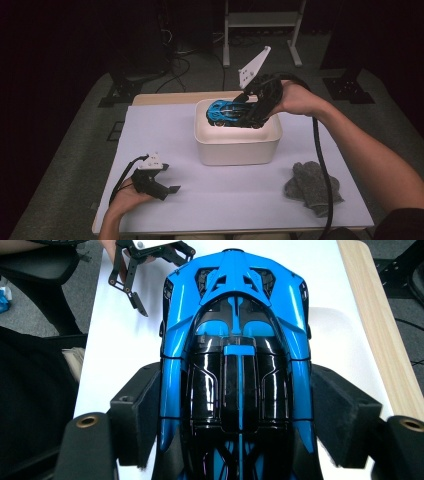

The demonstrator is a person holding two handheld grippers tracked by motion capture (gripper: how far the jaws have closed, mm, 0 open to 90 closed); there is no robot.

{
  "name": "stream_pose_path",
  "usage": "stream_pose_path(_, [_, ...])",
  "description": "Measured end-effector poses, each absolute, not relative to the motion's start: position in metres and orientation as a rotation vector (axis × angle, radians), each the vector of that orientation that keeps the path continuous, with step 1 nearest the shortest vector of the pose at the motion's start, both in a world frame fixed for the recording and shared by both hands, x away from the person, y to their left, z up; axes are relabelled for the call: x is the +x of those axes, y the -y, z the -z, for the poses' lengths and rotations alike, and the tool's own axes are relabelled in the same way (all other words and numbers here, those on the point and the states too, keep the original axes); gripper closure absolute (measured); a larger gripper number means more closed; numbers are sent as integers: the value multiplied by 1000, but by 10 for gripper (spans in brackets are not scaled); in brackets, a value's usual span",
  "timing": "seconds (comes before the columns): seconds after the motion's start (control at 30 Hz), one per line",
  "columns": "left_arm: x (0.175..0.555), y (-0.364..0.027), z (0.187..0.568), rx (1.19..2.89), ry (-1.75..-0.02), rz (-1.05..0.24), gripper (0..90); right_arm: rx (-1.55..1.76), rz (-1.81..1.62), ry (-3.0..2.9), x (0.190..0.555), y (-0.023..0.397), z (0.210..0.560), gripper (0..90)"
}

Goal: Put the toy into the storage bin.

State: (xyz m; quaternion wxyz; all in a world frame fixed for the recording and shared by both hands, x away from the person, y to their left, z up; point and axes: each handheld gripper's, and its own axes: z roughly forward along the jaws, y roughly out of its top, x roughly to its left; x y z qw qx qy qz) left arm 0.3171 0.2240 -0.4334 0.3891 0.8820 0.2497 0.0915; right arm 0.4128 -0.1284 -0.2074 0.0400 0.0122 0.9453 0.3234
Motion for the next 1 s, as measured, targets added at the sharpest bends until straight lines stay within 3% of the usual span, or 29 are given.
stream_pose_path(1.0, [315,-227,433,2242,-633,-242,80,96,-977,-2946,444,122,255,274])
